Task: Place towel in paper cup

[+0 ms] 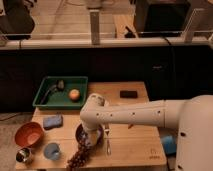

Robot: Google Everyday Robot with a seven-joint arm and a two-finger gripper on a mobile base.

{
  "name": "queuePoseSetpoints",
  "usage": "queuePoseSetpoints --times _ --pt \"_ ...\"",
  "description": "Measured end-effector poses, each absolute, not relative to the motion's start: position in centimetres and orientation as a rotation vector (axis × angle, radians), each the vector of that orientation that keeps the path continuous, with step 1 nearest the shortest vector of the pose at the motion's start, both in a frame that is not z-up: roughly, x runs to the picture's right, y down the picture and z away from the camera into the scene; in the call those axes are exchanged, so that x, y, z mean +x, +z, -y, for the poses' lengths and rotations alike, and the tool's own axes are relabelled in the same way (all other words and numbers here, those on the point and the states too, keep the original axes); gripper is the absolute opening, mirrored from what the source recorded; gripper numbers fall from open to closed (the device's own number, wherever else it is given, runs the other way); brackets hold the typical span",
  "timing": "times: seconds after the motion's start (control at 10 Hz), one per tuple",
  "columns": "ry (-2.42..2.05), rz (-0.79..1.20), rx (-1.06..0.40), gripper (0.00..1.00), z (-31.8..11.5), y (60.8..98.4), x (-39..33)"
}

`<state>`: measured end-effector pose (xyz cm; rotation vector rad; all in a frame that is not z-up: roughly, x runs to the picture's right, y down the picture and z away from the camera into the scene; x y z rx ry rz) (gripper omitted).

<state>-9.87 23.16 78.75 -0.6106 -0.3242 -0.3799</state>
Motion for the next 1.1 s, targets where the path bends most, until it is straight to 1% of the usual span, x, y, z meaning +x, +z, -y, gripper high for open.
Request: queuePoseSetpoints --times 0.1,0.3,0.4,0.5,0.6,0.9,1.0,1.1 --pt "-0.382 0.326 -0.612 0.57 -23.2 78.9 -10.0" --pt "-0.381 0.328 -0.615 0.57 -23.3 79.3 -10.0" --pt "-0.38 0.329 -0.616 0.58 -23.4 79.4 -10.0" --pt "-0.38 0.33 -0.617 0.62 -23.5 79.5 -10.0" --pt "-0.379 0.33 -0.617 0.63 -23.5 79.6 -9.9" --pt "-0.38 0.332 -0.621 0.63 -23.8 79.8 -9.8" --pt "-0.381 0.333 -0.623 0.62 -24.0 79.9 -9.8" --pt "-0.382 0.332 -0.626 0.57 -24.1 80.0 -9.8"
